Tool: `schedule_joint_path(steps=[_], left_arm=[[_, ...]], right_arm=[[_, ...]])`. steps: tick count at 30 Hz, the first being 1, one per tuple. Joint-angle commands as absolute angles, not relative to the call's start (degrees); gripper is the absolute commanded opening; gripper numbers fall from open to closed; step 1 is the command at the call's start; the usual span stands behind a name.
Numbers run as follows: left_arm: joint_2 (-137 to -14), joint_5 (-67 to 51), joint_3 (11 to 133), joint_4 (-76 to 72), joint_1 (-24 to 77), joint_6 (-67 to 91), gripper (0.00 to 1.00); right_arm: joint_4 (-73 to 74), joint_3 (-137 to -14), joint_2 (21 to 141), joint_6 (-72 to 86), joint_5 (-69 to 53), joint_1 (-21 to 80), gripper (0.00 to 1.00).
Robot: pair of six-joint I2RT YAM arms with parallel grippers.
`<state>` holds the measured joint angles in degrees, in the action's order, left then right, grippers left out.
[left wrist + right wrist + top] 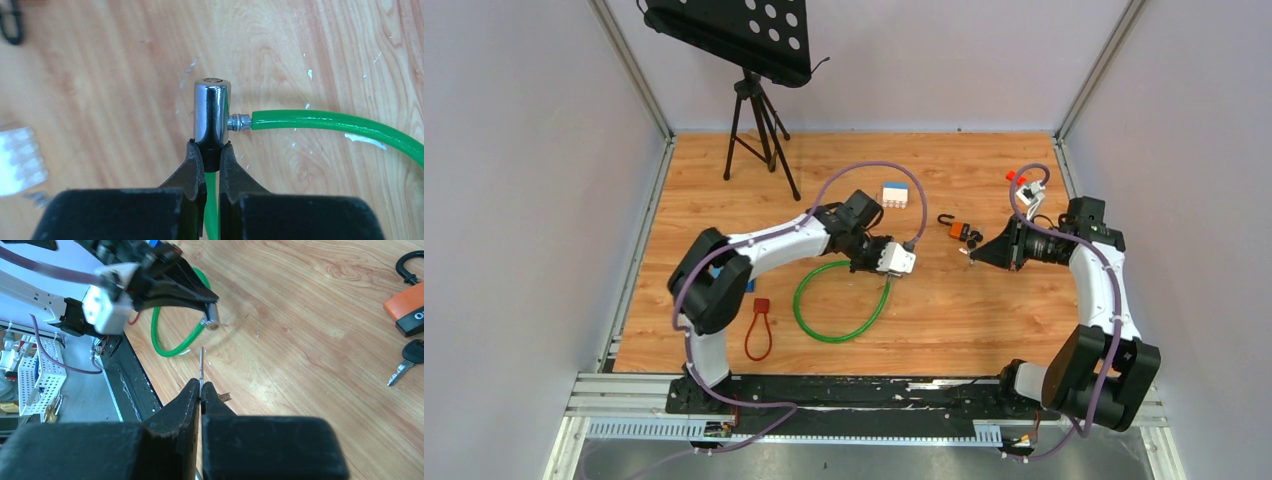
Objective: Unlock with the key
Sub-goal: Pick up the lock from the center of the board.
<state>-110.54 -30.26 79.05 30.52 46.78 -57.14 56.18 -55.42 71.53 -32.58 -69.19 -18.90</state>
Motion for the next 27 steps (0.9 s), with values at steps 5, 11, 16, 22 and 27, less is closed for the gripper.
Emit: schedule_joint_path(steps=[5,11,16,22,27], left_arm=[[-91.69,-33.45,69.33,21.06,46.36,-56.96,0.0],[-84.55,-32.0,68.19,21.43,46.32,-55.18,0.0],[-80.57,-30.01,65.25,18.65,46.24,-53.94,0.0],[-77.25,-28.74,61.68,15.49,46.26,-52.21,0.0],[-74.65,-27.85,59.95,14.75,46.32,-52.51,0.0]], right_arm=[[50.32,-55.85,72.11,-28.97,-70.31,-10.64,0.0],[44.54,-56.73,71.89,-23.61,-69.24,-1.22,0.0],[42.87,-57.76,71.97,-22.23,-68.81,4.46,0.0],[44.66,-59.92,73.19,-22.85,-71.49,7.12,0.0],[44.69,-62.55,75.08,-21.59,-71.75,9.31,0.0]])
